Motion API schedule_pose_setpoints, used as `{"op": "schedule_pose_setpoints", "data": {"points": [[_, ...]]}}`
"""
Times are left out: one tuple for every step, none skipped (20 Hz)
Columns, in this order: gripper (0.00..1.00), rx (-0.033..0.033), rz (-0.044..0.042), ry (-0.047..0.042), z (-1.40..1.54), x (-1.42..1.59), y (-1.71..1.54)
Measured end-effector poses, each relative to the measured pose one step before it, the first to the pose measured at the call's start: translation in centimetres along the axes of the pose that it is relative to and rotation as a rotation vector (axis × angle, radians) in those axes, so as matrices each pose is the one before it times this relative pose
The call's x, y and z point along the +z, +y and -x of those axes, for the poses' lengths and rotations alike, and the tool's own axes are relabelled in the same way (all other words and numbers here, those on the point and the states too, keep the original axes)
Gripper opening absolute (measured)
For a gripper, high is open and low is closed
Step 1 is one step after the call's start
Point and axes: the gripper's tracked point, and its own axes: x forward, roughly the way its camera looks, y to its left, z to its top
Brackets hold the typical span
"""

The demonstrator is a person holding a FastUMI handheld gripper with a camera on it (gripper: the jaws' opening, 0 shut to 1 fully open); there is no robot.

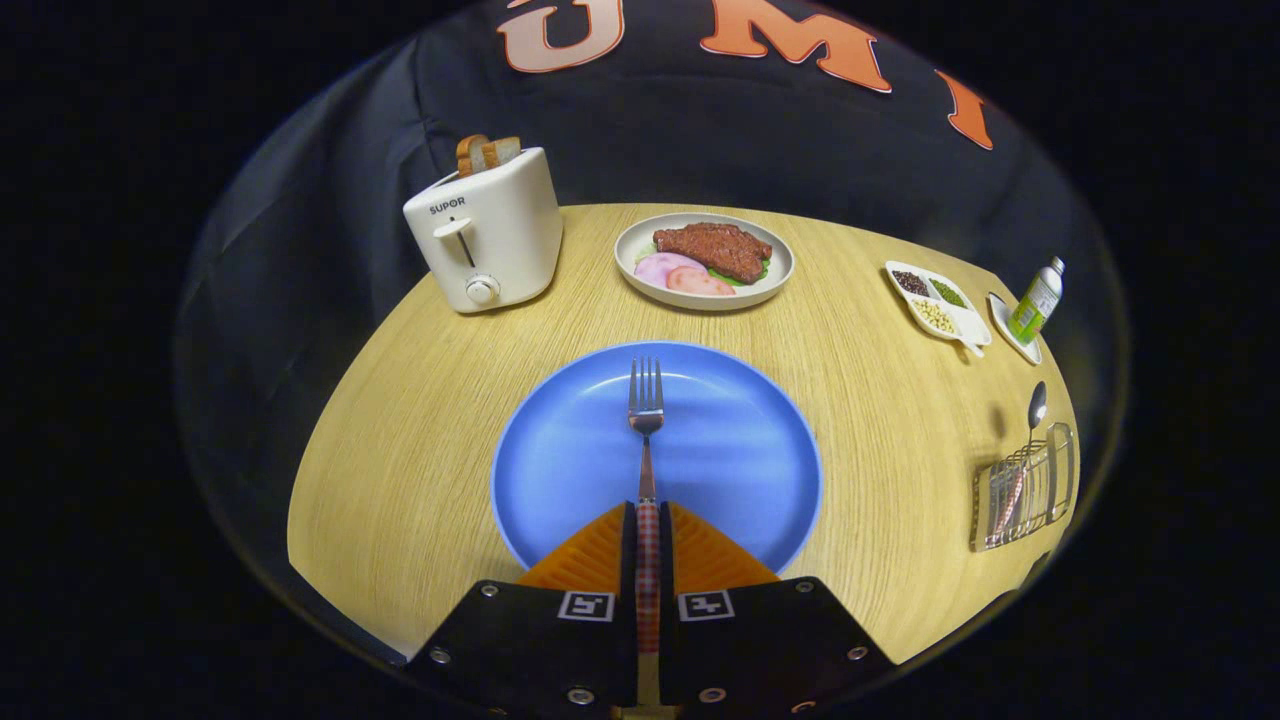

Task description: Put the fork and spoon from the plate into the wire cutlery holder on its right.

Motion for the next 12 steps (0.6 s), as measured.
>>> {"op": "schedule_pose_setpoints", "data": {"points": [[0.09, 0.00489, -0.00028, -0.00727, 0.654, 0.448, -0.637], [0.09, 0.00326, -0.00049, -0.00578, 0.853, 0.235, -0.774], [0.09, -0.00049, -0.00227, -0.01015, 0.763, 0.514, -0.851], [0.09, 0.00026, -0.00275, -0.00936, 0.771, 0.552, -0.916], [0.09, -0.00372, -0.00227, -0.01139, 0.733, 0.530, -0.992], [0.09, -0.00358, -0.00153, -0.00527, 0.866, 0.386, -1.100], [0.09, -0.00266, -0.00805, -0.00643, 0.720, 0.422, -1.127], [0.09, -0.00468, -0.00668, 0.00026, 0.641, 0.108, -1.145], [0.09, -0.01023, -0.00593, -0.00217, 0.427, 0.294, -1.351], [0.09, -0.01260, -0.00865, 0.00186, 0.638, 0.066, -1.435], [0.09, -0.01063, -0.01172, 0.00022, 0.441, -0.010, -1.358], [0.09, -0.01757, -0.01104, 0.00146, 0.549, -0.049, -1.579]]}}
